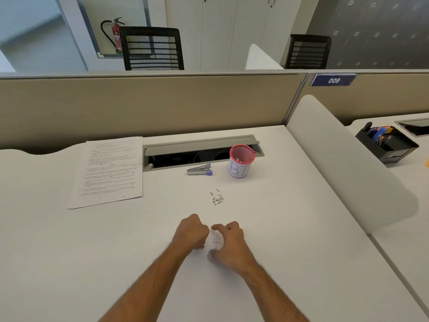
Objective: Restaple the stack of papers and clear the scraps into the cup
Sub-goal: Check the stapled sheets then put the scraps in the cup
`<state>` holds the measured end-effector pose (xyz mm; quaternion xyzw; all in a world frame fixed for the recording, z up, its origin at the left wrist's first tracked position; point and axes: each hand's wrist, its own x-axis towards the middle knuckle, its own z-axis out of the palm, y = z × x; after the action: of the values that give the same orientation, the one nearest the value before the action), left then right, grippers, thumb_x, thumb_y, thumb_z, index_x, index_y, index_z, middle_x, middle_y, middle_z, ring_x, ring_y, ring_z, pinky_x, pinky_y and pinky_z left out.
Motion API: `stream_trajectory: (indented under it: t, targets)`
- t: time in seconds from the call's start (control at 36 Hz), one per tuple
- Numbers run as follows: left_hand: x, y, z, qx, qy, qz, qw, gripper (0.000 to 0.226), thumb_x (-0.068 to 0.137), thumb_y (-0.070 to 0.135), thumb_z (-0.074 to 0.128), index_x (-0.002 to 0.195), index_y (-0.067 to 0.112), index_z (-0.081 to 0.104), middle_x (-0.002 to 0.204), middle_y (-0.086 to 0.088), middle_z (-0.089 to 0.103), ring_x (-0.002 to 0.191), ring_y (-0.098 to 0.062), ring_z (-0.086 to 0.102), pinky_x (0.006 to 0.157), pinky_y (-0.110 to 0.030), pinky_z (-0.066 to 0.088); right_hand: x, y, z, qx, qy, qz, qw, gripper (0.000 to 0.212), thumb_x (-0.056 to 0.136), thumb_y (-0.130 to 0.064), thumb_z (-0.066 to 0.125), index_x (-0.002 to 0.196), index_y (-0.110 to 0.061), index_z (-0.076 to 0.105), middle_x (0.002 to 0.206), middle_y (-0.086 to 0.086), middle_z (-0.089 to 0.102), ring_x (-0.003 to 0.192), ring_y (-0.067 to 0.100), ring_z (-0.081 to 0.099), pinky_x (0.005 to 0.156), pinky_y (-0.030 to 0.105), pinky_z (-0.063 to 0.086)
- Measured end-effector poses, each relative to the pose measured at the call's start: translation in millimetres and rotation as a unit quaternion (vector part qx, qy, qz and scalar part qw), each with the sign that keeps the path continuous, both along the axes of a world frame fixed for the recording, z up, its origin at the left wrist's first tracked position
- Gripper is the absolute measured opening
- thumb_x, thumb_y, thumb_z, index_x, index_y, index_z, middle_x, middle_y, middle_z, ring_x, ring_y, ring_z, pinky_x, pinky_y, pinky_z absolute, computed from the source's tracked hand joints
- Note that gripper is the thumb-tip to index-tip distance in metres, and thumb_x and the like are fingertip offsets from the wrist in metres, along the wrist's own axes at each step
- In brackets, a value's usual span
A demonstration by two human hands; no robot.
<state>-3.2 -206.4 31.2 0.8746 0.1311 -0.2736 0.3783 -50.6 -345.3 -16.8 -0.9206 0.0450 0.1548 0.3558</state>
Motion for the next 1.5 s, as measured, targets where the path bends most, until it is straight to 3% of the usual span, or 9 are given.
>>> stream_trajectory:
  t: [0.19, 0.5, 0.69, 0.83, 0.97, 1.11, 1.25, 1.36, 1.5]
  targets:
    - [7, 6, 1, 0.023, -0.034, 0.022, 0.999, 0.020, 0.089, 0.005, 0.044, 0.100, 0.004, 0.060, 0.086, -0.013, 0.074, 0.076, -0.026, 0.076, 0.076, -0.039, 0.065, 9, 10, -5, 0.011, -0.042, -0.019, 0.999, 0.011, 0.089, -0.014, 0.068, 0.098, -0.018, 0.074, 0.104, -0.003, 0.051, 0.095, 0.017, 0.059, 0.075, 0.019, 0.047]
    - [13, 7, -2, 0.025, -0.058, 0.019, 0.998, 0.018, 0.089, 0.009, 0.043, 0.096, 0.010, 0.059, 0.095, -0.007, 0.068, 0.089, -0.025, 0.070, 0.077, -0.038, 0.061, 33, 11, 9, -0.046, -0.010, 0.003, 0.999, 0.026, 0.082, -0.001, 0.054, 0.088, -0.009, 0.078, 0.095, 0.003, 0.075, 0.087, 0.018, 0.070, 0.074, 0.026, 0.055]
    - [24, 4, 0, 0.060, -0.103, 0.021, 0.993, 0.016, 0.099, 0.013, 0.044, 0.105, 0.011, 0.059, 0.102, -0.003, 0.064, 0.088, -0.018, 0.060, 0.074, -0.027, 0.052, 42, 3, 16, -0.001, 0.030, -0.046, 0.999, 0.022, 0.075, 0.002, 0.053, 0.074, -0.011, 0.070, 0.068, 0.007, 0.075, 0.064, 0.017, 0.074, 0.066, 0.032, 0.062]
    - [35, 2, 3, 0.054, -0.115, 0.031, 0.991, 0.012, 0.099, 0.013, 0.044, 0.099, 0.014, 0.056, 0.099, -0.002, 0.064, 0.088, -0.018, 0.060, 0.074, -0.027, 0.052, 54, -9, 23, 0.066, 0.048, -0.117, 0.990, 0.020, 0.071, 0.006, 0.056, 0.070, -0.002, 0.073, 0.067, 0.008, 0.074, 0.057, 0.019, 0.073, 0.060, 0.032, 0.064]
    - [45, -1, 7, 0.020, -0.130, 0.046, 0.990, 0.015, 0.098, 0.012, 0.044, 0.092, 0.014, 0.057, 0.087, 0.002, 0.061, 0.079, -0.015, 0.057, 0.064, -0.026, 0.048, 81, -28, 51, 0.094, -0.010, -0.163, 0.982, 0.015, 0.070, -0.004, 0.063, 0.068, -0.010, 0.076, 0.064, -0.001, 0.075, 0.057, 0.005, 0.066, 0.058, 0.019, 0.050]
    - [61, -7, 13, -0.015, -0.143, 0.058, 0.988, 0.017, 0.098, 0.011, 0.045, 0.086, 0.016, 0.055, 0.088, 0.002, 0.061, 0.075, -0.012, 0.053, 0.060, -0.023, 0.045, 131, -46, 88, 0.153, -0.093, -0.205, 0.962, 0.010, 0.070, -0.003, 0.072, 0.069, -0.012, 0.077, 0.065, -0.003, 0.074, 0.059, 0.006, 0.064, 0.062, 0.019, 0.049]
    - [82, -16, 21, -0.007, -0.167, 0.046, 0.985, 0.014, 0.102, 0.014, 0.049, 0.107, 0.011, 0.062, 0.109, -0.006, 0.067, 0.094, -0.017, 0.059, 0.078, -0.026, 0.048, 183, -59, 110, 0.143, -0.149, -0.259, 0.943, 0.010, 0.069, -0.009, 0.073, 0.071, -0.017, 0.078, 0.073, -0.002, 0.074, 0.078, 0.021, 0.068, 0.074, 0.034, 0.058]
    - [100, -19, 27, -0.002, -0.190, 0.040, 0.981, 0.026, 0.104, 0.017, 0.050, 0.123, 0.007, 0.064, 0.122, -0.008, 0.067, 0.099, -0.017, 0.060, 0.089, -0.029, 0.053, 216, -63, 116, 0.106, -0.176, -0.273, 0.940, 0.007, 0.075, -0.007, 0.071, 0.075, -0.013, 0.076, 0.079, 0.000, 0.073, 0.082, 0.023, 0.069, 0.063, 0.027, 0.053]
    - [112, -23, 32, -0.016, -0.224, 0.038, 0.974, 0.025, 0.105, 0.018, 0.046, 0.117, 0.008, 0.066, 0.126, -0.005, 0.066, 0.072, -0.004, 0.054, 0.061, -0.017, 0.046, 242, -63, 113, 0.001, -0.174, -0.235, 0.956, 0.012, 0.083, -0.005, 0.066, 0.079, -0.011, 0.076, 0.083, 0.003, 0.072, 0.084, 0.021, 0.067, 0.058, 0.020, 0.043]
